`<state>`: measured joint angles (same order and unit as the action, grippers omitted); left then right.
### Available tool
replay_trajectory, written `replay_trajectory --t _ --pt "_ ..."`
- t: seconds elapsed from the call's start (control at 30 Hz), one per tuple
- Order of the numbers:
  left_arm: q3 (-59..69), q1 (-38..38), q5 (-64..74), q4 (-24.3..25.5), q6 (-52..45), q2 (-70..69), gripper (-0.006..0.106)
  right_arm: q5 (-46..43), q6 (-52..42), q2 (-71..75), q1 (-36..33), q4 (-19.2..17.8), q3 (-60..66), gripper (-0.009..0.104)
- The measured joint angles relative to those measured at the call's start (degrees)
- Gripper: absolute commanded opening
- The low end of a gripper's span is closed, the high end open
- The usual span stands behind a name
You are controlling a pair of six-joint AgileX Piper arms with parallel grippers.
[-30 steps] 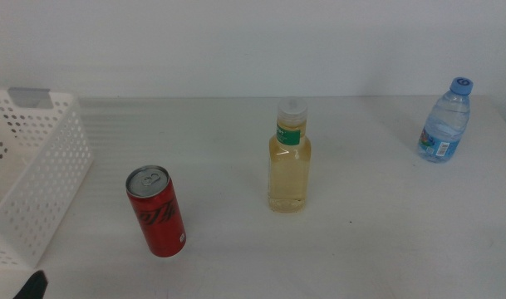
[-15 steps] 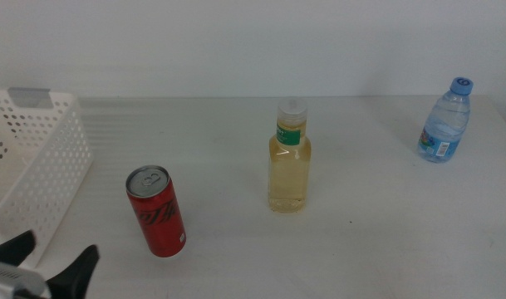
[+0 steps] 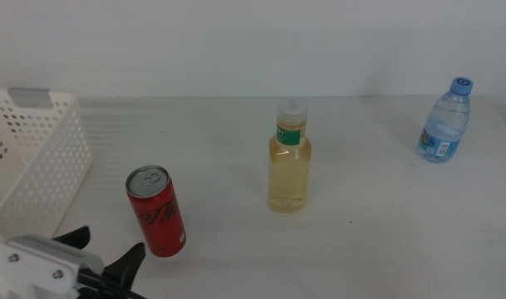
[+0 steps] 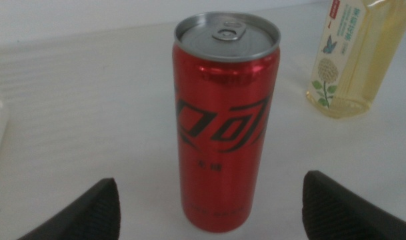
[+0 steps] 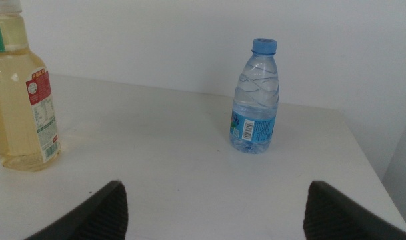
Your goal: Use arms to grab the bottles and put them into the dustbin to the left of the table.
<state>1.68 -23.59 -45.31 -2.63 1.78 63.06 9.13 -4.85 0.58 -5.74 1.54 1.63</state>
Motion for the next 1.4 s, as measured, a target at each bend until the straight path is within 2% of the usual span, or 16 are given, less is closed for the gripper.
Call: replay_trajectory --t 0.2,0.43,1.23,1.4 --pt "-0.54 -0.06 -11.30 1.39 0.12 8.59 0.090 0.00 0.00 0.00 0.00 0.00 0.00 0.070" --pt "-0.54 -0.10 -17.09 1.45 0.54 16.39 0.090 0.00 0.00 0.00 0.00 0.00 0.00 0.070" --pt "-0.58 -0.10 -19.62 1.47 2.72 19.23 0.090 0.00 0.00 0.00 0.00 0.00 0.00 0.070" --pt "-0.78 -0.10 -19.69 4.51 5.04 21.38 0.090 0.00 0.00 0.00 0.00 0.00 0.00 0.070"
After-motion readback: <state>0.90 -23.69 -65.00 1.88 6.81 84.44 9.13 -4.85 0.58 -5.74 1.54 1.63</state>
